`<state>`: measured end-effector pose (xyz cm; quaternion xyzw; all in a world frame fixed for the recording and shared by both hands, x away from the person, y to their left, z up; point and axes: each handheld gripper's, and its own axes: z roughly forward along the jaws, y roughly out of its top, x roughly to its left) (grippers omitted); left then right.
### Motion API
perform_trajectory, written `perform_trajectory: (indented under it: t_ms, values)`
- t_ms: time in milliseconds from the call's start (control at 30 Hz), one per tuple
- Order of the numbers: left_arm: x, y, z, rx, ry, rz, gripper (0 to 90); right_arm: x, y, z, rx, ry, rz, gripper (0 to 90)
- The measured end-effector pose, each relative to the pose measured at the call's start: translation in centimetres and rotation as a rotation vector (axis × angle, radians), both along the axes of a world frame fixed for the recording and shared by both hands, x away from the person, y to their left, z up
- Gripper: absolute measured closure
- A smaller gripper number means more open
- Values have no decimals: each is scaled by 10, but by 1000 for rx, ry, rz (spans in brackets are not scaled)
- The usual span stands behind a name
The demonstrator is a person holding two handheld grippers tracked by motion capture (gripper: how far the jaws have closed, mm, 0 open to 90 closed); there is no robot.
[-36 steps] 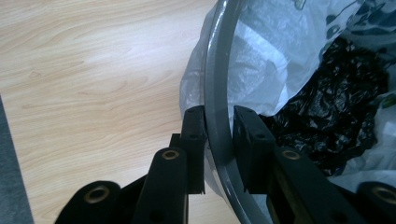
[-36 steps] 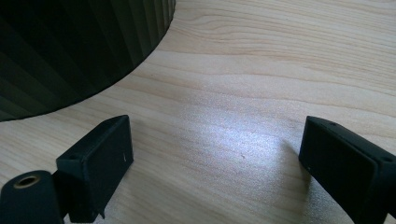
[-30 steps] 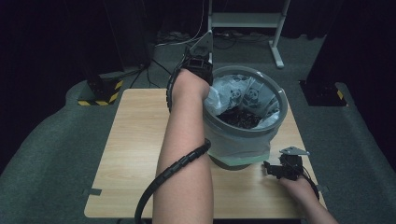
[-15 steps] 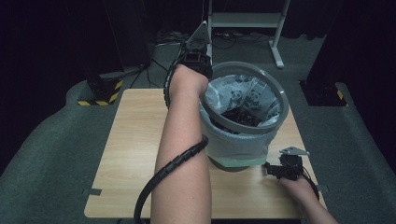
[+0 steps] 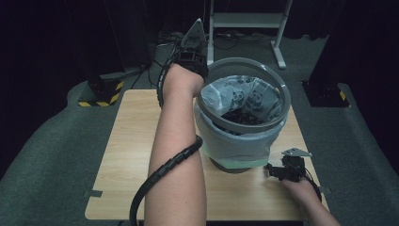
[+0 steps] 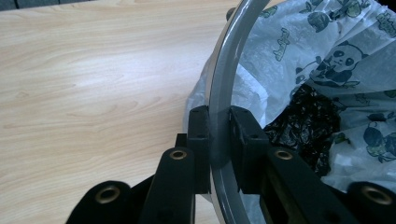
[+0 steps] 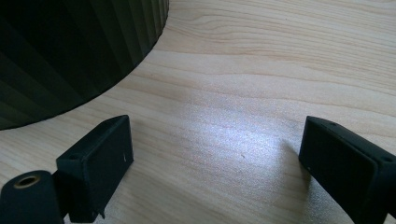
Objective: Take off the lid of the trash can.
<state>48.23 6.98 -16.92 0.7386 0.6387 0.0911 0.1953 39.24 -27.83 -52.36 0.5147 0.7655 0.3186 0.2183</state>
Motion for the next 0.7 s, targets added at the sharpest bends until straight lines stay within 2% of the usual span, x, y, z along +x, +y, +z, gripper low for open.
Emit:
perform_trajectory:
  t_ms: [300,700]
  values:
    - [-3,9,-4,19,9,-5,789,0,0,0,0,1,2,94]
    - [-8,30,-11,-13,14,2,789,0,0,0,-1,0,2,94]
